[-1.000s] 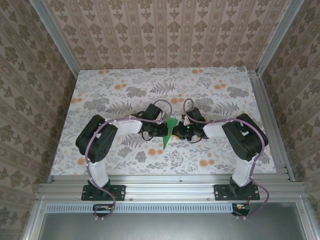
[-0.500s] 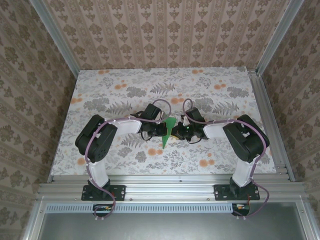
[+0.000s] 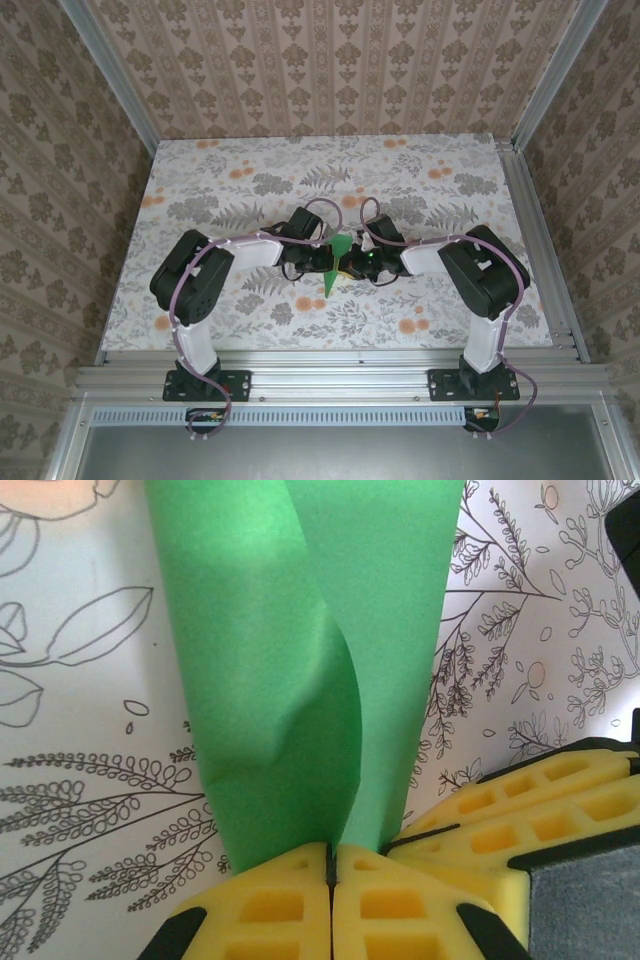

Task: Fold a paper plane with a square sheet of paper (pick it up from the middle)

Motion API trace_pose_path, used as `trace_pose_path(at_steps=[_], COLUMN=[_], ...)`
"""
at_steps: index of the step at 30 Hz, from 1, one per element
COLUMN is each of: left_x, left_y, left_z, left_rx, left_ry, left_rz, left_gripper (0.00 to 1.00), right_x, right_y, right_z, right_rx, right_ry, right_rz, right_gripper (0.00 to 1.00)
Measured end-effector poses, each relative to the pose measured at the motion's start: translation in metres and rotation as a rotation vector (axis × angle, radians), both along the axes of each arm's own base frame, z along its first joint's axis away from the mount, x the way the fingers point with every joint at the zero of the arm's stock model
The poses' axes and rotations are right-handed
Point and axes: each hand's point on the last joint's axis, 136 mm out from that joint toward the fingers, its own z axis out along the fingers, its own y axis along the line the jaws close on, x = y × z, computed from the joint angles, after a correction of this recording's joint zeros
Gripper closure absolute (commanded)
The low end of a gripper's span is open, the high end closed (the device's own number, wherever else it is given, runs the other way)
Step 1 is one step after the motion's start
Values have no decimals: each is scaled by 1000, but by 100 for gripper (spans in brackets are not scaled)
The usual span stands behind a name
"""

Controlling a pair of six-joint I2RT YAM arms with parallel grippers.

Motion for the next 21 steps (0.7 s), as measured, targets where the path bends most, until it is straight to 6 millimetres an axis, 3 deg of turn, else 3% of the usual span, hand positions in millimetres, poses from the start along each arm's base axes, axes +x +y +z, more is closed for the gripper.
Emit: trace_pose_path(at_steps=[21], left_x=[0], left_y=[-10], left_z=[17], left_rx=[-72], left_ry=[0], left_rz=[1], left_gripper=[94], right_x=[1], right_y=[1], right_z=[0], right_rx=[-6], right_ry=[4], right_rz=[-1], right_gripper=[96])
